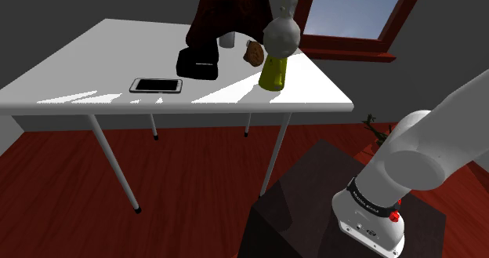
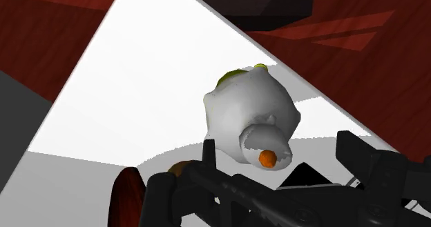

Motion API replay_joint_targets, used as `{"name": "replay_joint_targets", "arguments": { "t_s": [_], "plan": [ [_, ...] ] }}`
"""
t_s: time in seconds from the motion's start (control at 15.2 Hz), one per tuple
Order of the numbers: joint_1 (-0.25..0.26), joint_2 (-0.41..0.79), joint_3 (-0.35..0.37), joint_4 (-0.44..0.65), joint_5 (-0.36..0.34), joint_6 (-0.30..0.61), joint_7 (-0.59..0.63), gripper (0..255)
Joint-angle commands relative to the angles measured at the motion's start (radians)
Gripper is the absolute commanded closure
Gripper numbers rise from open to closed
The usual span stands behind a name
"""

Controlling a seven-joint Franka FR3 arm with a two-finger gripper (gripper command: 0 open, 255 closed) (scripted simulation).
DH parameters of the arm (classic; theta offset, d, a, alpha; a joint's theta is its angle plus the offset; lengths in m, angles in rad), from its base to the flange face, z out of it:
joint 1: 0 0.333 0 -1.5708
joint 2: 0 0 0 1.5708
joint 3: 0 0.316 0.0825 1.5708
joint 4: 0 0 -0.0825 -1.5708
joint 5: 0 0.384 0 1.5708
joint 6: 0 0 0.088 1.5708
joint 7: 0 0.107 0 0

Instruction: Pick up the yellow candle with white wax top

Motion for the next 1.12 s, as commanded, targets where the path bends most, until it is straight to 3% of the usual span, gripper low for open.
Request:
{"name": "replay_joint_targets", "arguments": {
  "t_s": [0.0, 0.33, 0.46, 0.53, 1.06],
  "plan": [
    [0.0, 0.002, 0.0, -0.009, -0.003, 0.011, -0.002, 0],
    [0.0, -0.041, -0.001, -0.135, -0.002, 0.093, -0.001, 0],
    [0.0, -0.042, -0.001, -0.135, -0.002, 0.093, -0.001, 0],
    [0.0, -0.042, -0.001, -0.135, -0.002, 0.094, -0.002, 255],
    [0.001, -0.04, 0.0, -0.133, -0.001, 0.093, -0.001, 255]
  ]
}}
